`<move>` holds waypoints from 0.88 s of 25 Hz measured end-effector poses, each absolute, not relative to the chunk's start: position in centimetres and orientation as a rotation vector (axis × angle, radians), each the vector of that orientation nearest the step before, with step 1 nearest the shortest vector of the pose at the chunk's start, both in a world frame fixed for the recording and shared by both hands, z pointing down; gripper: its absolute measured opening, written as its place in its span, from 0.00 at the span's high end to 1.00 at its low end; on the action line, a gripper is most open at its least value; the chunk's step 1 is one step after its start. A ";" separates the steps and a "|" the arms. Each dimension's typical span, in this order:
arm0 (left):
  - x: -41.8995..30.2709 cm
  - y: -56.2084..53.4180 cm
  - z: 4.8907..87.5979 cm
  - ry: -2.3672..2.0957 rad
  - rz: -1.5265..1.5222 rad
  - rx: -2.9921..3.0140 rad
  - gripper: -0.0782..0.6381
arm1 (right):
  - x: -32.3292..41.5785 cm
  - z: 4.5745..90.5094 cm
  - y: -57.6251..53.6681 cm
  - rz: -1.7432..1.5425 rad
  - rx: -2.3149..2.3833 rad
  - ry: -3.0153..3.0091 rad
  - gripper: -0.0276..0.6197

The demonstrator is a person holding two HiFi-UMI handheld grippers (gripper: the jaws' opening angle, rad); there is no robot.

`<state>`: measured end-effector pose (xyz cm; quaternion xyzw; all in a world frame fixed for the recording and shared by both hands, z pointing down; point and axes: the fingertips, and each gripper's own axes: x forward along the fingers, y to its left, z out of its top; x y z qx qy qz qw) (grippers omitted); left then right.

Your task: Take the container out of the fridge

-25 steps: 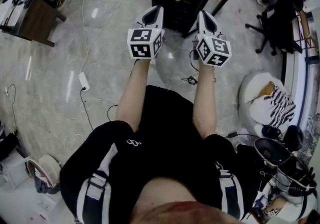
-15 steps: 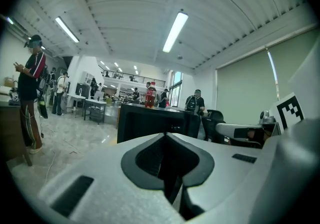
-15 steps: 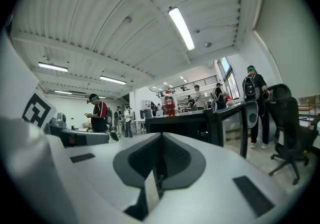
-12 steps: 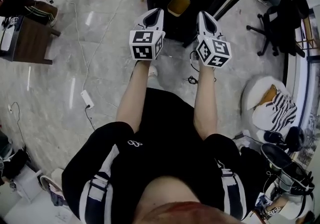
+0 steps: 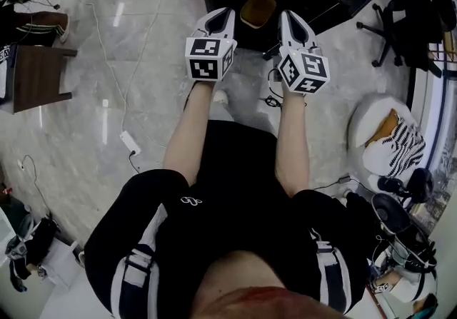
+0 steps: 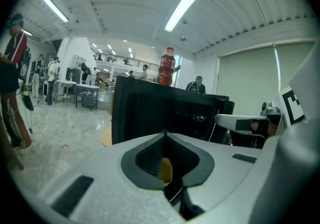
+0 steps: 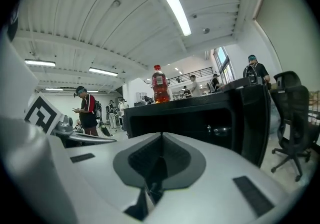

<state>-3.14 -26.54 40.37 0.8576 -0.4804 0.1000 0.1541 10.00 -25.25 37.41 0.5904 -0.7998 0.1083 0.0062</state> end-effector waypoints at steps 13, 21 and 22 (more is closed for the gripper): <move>-1.3 -28.1 50.1 -1.375 0.277 2.207 0.87 | 10.7 48.3 -26.5 0.519 1.596 -2.401 0.94; -0.4 -28.3 55.8 -1.330 0.320 2.175 0.87 | 9.8 56.2 -27.9 0.463 1.390 -2.308 0.94; -0.7 -28.3 56.2 -1.328 0.317 2.174 0.87 | 9.2 57.3 -28.1 0.445 1.345 -2.290 0.93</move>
